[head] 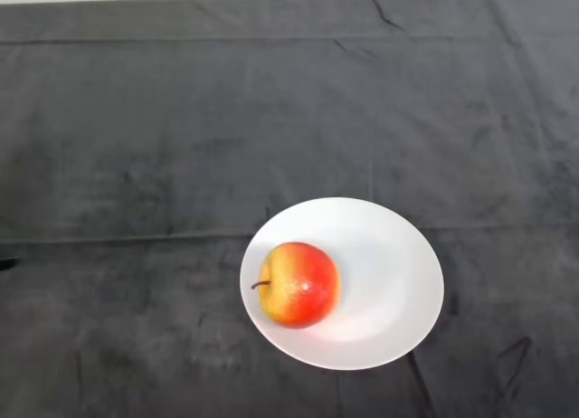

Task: Move the apple to the plate

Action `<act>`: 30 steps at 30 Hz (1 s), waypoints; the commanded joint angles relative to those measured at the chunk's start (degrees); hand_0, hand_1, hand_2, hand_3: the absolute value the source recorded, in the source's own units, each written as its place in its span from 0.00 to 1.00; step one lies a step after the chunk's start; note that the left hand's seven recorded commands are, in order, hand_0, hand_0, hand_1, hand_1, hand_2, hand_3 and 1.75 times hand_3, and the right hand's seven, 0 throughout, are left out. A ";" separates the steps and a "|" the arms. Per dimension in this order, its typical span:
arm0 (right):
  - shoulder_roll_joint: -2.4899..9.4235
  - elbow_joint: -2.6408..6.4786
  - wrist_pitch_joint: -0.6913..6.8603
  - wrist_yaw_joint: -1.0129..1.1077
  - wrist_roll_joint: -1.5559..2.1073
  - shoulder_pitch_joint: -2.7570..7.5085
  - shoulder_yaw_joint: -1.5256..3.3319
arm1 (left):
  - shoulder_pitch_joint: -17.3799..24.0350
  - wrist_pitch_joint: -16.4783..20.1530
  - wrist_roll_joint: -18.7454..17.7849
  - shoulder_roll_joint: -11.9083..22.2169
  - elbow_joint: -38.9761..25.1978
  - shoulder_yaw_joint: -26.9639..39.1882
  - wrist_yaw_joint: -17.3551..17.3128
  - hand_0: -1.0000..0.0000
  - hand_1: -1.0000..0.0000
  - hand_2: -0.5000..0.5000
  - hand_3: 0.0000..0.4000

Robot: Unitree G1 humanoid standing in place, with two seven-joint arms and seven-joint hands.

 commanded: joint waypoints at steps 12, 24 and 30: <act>-1.12 -0.75 -0.15 0.07 1.25 -0.49 -0.83 | -3.41 -5.69 -6.94 -0.72 11.59 8.19 -3.56 1.00 1.00 0.50 0.00; -1.26 -0.42 -0.13 0.22 1.21 -0.61 -0.83 | -7.47 -6.36 -9.85 -1.16 16.99 12.02 -4.20 1.00 1.00 0.50 0.00; -1.31 -0.29 -0.13 0.28 1.19 -0.66 -0.83 | -8.40 -7.29 -10.25 -0.49 18.14 13.11 -4.77 1.00 1.00 0.50 0.00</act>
